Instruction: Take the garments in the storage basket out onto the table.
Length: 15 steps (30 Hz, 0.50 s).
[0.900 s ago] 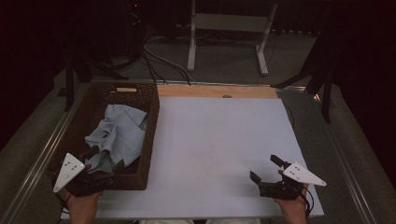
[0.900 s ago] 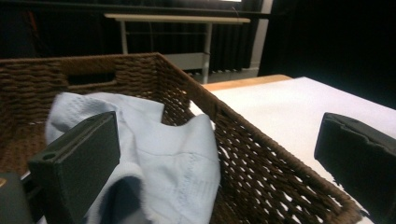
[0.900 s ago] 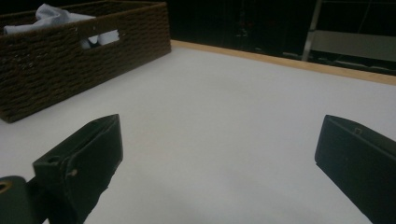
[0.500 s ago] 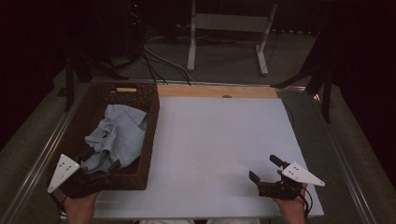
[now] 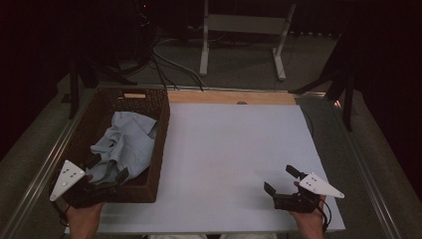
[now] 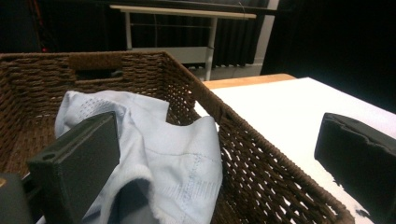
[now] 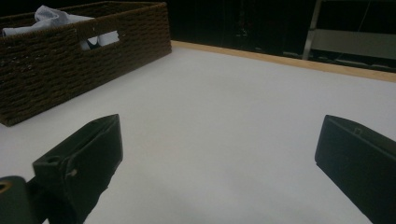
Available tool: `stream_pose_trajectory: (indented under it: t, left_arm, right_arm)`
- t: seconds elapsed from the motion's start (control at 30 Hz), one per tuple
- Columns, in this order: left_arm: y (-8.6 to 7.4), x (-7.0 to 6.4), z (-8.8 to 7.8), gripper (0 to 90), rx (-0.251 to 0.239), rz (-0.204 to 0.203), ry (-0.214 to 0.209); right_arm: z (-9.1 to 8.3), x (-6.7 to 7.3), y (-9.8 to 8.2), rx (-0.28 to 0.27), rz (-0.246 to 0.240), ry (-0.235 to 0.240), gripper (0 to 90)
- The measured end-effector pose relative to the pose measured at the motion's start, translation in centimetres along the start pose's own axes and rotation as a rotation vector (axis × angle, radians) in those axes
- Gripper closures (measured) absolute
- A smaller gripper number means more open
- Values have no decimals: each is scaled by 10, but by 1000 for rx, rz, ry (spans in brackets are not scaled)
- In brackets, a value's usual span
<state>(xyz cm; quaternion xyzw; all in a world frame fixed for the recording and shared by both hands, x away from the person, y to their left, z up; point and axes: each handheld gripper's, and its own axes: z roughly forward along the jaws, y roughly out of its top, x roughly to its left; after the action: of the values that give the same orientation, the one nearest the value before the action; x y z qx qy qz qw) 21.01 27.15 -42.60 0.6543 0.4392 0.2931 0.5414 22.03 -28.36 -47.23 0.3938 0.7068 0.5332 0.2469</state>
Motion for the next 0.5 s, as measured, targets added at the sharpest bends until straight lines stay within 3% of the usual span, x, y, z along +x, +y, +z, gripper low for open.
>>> stream_pose_trajectory:
  t: [0.5]
  left_arm:
    - [13,0,5,19,13,32,-25]
  right_arm:
    - [0,1,0,-2,5,-4,11]
